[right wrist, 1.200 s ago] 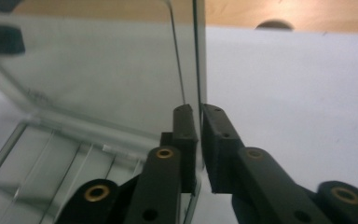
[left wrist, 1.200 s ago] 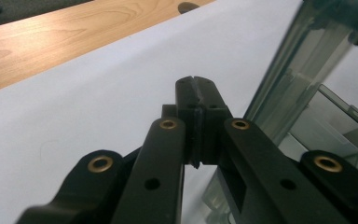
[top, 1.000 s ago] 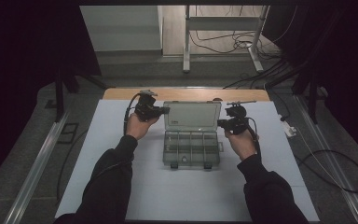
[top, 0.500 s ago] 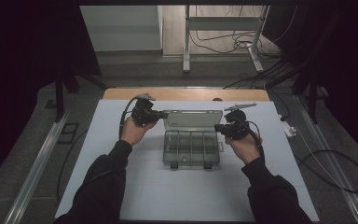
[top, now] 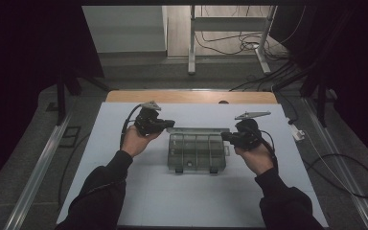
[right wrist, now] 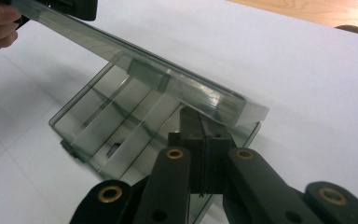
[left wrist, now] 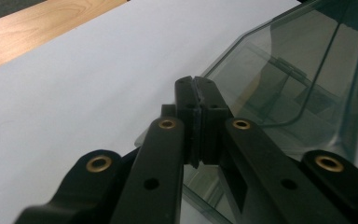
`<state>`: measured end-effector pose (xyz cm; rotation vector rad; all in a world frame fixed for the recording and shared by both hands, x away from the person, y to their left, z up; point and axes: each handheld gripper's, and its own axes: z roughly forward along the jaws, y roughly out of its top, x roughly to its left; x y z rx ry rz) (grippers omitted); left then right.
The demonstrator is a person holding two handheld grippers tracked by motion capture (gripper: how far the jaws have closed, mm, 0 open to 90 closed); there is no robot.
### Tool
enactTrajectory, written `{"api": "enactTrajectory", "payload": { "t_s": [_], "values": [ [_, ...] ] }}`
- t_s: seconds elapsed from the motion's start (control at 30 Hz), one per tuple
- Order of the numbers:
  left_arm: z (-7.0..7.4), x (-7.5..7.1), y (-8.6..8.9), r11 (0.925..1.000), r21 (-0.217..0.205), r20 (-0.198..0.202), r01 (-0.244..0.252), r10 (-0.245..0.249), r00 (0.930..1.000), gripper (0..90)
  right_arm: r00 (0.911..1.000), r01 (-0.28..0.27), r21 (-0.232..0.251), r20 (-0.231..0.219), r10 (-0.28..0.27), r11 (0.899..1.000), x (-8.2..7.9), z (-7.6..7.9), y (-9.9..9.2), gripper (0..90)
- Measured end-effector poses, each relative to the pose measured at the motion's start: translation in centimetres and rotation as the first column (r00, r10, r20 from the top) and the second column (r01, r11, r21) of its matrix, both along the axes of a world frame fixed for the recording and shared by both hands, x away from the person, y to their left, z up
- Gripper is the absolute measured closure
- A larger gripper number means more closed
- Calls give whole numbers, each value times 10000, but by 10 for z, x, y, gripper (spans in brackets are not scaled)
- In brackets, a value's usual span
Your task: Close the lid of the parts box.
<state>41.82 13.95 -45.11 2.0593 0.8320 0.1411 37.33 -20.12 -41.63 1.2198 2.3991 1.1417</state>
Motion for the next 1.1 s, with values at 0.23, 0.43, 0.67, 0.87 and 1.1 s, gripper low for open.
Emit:
{"api": "enactTrajectory", "payload": {
  "t_s": [0.23,0.43,0.67,0.87,1.1],
  "values": [
    [2,-12,6,10000,-68,-98,-27,27,9999,886,9998,-190,28,20,190,9998,-10,1,-2,888],
    [4,-25,11,9997,-243,-232,0,-6,9997,889,9991,-407,-40,-73,406,9992,-17,-2,-1,888],
    [6,-39,11,9997,-241,-378,79,-89,9992,890,9974,-681,-159,-259,676,9976,-27,-8,1,888],
    [5,-49,11,9997,-208,-449,89,-98,9989,889,9966,-751,-201,-349,744,9970,-30,-11,0,888],
    [2,-64,10,9997,-230,-580,26,-39,9983,889,9946,-885,-348,-570,864,9955,-36,-17,0,888]
  ]
}}
